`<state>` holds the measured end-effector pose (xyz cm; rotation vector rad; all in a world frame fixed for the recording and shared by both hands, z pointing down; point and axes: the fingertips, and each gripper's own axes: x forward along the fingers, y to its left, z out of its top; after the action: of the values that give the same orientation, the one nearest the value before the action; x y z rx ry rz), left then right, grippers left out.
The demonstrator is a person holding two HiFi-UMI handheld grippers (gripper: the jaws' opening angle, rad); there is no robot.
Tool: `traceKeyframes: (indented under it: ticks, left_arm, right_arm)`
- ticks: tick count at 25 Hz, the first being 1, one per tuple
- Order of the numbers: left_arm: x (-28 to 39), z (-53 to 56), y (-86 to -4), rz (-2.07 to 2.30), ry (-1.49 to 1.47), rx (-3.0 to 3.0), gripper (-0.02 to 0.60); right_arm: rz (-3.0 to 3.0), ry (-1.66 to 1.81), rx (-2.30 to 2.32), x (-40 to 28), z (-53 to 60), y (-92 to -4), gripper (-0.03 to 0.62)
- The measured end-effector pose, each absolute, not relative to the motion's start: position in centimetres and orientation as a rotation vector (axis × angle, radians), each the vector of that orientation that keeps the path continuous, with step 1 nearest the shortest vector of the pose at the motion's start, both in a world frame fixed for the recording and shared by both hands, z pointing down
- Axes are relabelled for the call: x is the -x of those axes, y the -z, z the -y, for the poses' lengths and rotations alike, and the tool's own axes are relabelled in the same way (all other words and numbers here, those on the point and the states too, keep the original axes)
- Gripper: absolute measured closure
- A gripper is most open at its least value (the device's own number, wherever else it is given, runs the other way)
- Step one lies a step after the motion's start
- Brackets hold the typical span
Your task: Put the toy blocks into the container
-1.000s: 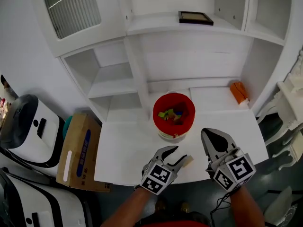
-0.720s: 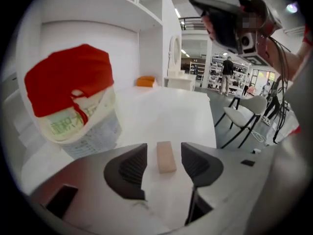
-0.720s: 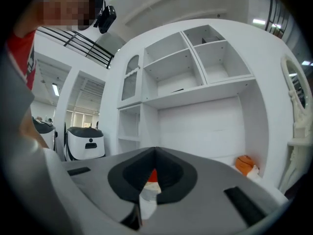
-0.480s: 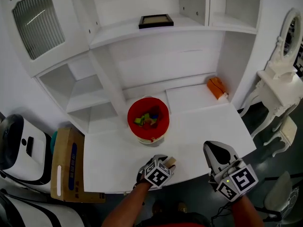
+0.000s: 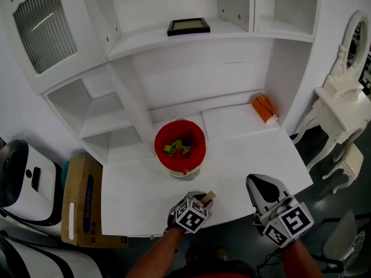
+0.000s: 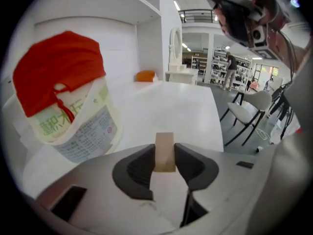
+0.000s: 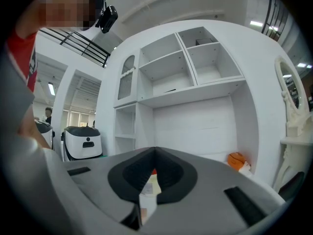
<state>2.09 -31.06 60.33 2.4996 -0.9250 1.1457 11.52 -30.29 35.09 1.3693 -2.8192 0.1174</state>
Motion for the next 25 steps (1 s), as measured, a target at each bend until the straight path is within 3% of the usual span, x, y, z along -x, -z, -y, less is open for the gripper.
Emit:
traceKeyframes:
  ticks: [8,11,15,18,20,21,23,25]
  left_arm:
    - [1.4,34.3,-38.5,1.406,-0.14,-2.711,0.423]
    - [4.6,37.1,-34.4,1.564,-0.083,-2.692,0.423]
    - [7.9,41.8,-35.9,1.68,-0.26,-2.555,0.42]
    - [9.3,43.9,-37.7,1.69,-0.341,-2.48,0.329]
    - [9.1,43.6,-37.0,1.664,-0.297,-2.513,0.324]
    - [8.7,42.9,-36.2,1.651,-0.243,-2.548,0.352]
    - [7.9,41.0,-34.1,1.642,-0.108,-2.627,0.488]
    - [7.0,38.3,-32.2,1.634,-0.001,-2.7,0.574]
  right_arm:
    - [2.878,-0.174,-1.342,-9.8,31.3,-35.0,0.586]
    - [2.897,-0.158,-1.299,-8.2,31.0,-34.7,0.586]
    - [2.909,-0.134,-1.262,-6.9,30.4,-34.4,0.586]
    - [2.906,-0.129,-1.251,-6.7,30.1,-34.6,0.586]
    - [2.901,-0.132,-1.255,-7.0,30.0,-34.7,0.586]
    - [2.901,-0.137,-1.263,-7.2,30.0,-34.7,0.586]
    - [2.909,-0.157,-1.281,-7.4,30.1,-34.6,0.586]
    - [2.929,-0.176,-1.291,-7.2,30.2,-34.2,0.586]
